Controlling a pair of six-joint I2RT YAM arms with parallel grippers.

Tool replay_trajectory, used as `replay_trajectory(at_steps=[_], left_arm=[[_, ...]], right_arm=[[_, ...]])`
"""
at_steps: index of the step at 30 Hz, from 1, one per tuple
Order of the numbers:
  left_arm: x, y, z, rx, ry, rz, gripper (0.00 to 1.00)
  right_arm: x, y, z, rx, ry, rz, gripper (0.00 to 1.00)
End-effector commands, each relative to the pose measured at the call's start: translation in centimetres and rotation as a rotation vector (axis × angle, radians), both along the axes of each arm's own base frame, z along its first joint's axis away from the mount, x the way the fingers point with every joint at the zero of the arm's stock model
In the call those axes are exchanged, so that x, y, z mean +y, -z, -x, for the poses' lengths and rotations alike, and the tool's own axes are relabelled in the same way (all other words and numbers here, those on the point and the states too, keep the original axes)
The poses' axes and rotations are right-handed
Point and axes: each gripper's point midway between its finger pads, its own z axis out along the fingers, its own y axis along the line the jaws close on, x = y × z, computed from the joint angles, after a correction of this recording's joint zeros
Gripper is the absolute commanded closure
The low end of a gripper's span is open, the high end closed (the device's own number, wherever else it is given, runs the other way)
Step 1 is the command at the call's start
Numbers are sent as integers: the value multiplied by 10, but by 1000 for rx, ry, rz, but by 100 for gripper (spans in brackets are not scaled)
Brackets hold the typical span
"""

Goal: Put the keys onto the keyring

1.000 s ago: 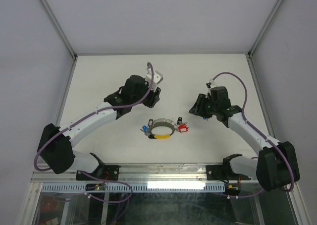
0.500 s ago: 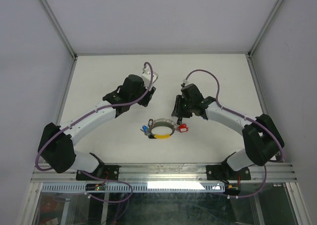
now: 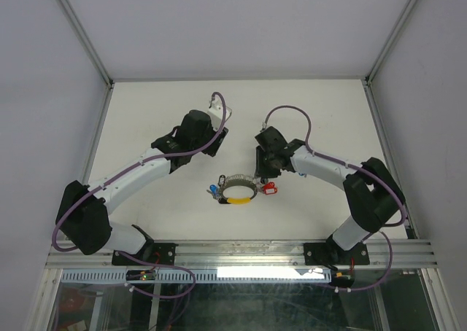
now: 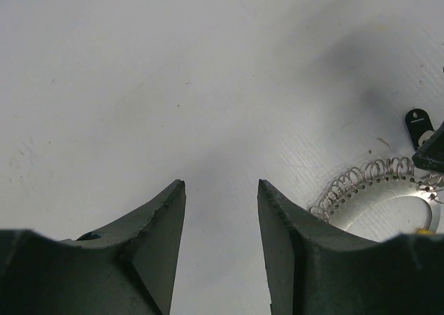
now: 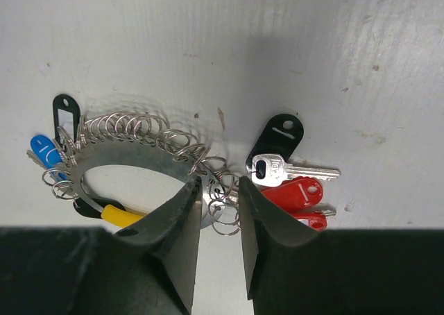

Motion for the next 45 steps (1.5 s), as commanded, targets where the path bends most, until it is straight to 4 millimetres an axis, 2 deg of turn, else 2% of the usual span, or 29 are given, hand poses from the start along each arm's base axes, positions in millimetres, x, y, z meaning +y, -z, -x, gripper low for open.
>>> replay_trajectory(at_steps=[1, 7, 12, 22, 28, 33, 41, 45], left_arm=[[4, -16, -4, -56, -12, 12, 55], [5, -14, -5, -55, -13, 6, 55], [5, -13, -5, -53, -14, -1, 55], [5, -11, -5, -50, -12, -5, 55], [3, -11, -3, -49, 4, 0, 55], [-2, -20, 1, -63, 36, 38, 55], [-10, -43, 6, -118, 77, 116, 54], [-7, -60, 7, -170, 72, 150, 54]], right_arm=[[11, -6, -5, 2, -8, -7, 70], [19, 0, -1, 31, -40, -16, 71], [25, 5, 2, 52, -60, -17, 75], [27, -5, -3, 3, -98, 3, 100], [30, -22, -10, -82, -192, -2, 100], [37, -44, -13, -182, -288, -53, 100], [46, -67, -17, -267, -350, -106, 100], [51, -90, -22, -386, -389, -159, 100]])
